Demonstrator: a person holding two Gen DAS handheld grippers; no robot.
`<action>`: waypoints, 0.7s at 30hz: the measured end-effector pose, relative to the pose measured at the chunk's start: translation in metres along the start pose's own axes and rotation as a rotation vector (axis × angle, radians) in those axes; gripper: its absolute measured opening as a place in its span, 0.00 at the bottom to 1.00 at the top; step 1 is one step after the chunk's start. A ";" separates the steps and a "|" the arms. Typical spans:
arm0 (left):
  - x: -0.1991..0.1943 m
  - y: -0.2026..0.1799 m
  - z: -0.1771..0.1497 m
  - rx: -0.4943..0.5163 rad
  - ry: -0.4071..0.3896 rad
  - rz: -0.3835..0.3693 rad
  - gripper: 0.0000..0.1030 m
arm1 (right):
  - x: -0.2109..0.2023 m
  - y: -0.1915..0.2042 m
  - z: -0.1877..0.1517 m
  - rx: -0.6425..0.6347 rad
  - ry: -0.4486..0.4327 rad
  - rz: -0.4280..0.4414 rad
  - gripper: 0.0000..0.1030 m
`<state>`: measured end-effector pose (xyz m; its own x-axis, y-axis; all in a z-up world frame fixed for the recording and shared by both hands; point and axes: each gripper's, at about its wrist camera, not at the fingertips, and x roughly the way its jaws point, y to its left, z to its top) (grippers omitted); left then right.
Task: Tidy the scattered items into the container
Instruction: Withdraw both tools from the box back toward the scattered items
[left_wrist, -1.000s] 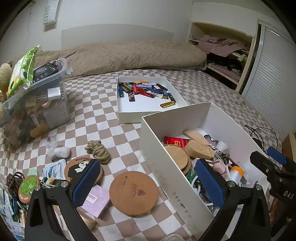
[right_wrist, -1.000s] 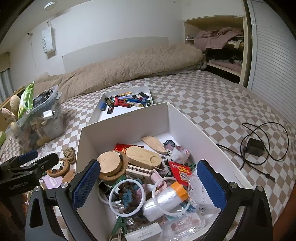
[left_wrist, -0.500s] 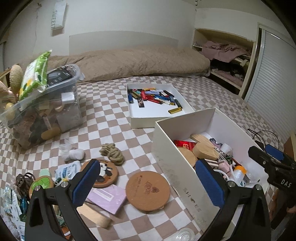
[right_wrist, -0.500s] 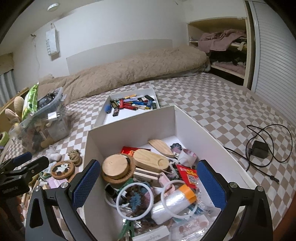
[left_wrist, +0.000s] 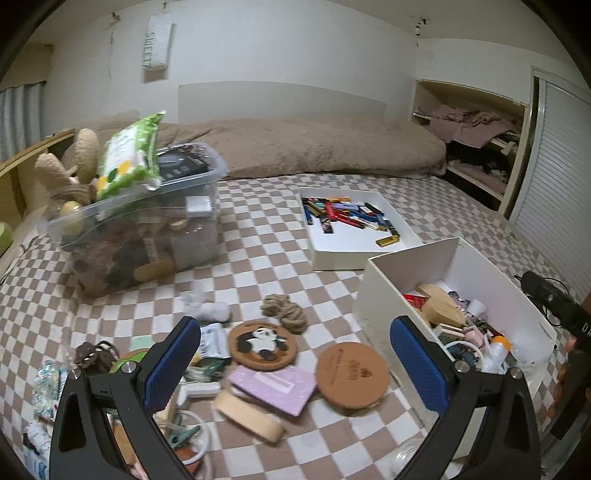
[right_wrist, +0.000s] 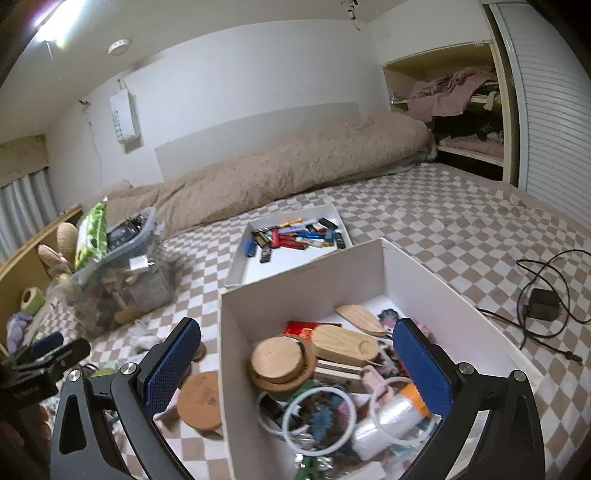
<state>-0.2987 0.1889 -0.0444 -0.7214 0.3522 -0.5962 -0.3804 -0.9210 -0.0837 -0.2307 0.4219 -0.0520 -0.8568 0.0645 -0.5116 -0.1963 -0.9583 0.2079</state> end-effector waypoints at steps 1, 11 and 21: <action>-0.002 0.004 0.000 -0.004 -0.003 0.005 1.00 | -0.001 0.002 0.000 0.000 -0.005 0.008 1.00; -0.031 0.049 -0.003 -0.038 -0.037 0.054 1.00 | -0.002 0.026 0.000 -0.011 -0.019 0.071 1.00; -0.054 0.099 -0.016 -0.084 -0.055 0.123 1.00 | 0.006 0.051 -0.005 -0.018 -0.002 0.109 1.00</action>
<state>-0.2879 0.0764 -0.0328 -0.7911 0.2426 -0.5615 -0.2396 -0.9675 -0.0804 -0.2432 0.3724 -0.0490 -0.8734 -0.0402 -0.4853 -0.0929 -0.9645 0.2471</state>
